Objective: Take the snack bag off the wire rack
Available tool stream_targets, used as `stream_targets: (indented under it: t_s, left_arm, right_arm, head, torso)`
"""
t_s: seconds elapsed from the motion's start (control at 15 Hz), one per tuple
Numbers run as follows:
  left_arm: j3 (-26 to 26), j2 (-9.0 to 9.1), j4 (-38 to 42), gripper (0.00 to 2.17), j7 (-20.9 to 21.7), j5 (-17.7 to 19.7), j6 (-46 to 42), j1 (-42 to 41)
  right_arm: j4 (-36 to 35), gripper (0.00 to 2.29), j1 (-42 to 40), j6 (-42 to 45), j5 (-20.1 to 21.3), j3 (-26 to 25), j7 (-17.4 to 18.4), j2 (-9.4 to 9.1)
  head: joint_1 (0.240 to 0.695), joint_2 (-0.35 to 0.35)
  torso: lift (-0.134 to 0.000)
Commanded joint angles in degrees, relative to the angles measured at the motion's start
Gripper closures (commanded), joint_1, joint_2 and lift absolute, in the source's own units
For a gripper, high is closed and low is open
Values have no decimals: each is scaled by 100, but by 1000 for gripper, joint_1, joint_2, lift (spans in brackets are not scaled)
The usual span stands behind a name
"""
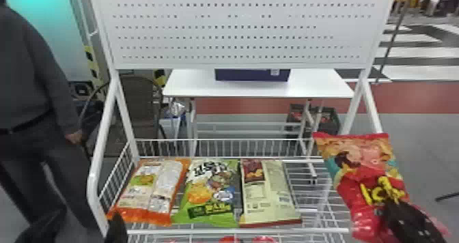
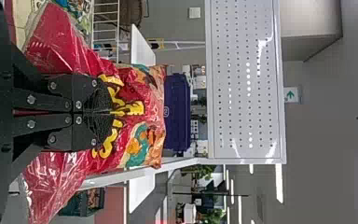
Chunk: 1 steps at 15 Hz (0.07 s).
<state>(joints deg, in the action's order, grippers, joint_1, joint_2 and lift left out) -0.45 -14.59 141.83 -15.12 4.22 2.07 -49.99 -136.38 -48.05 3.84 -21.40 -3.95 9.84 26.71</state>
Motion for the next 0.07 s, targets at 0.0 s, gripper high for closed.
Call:
stream_targets:
  t_s: [0.0]
  left_arm:
    - [1,0,3,164,0,0,0,-2]
  right_arm:
    - [6,1919,-3,24,-5,-9,0,1]
  head:
    - [499,0]
  torso:
    - [0]
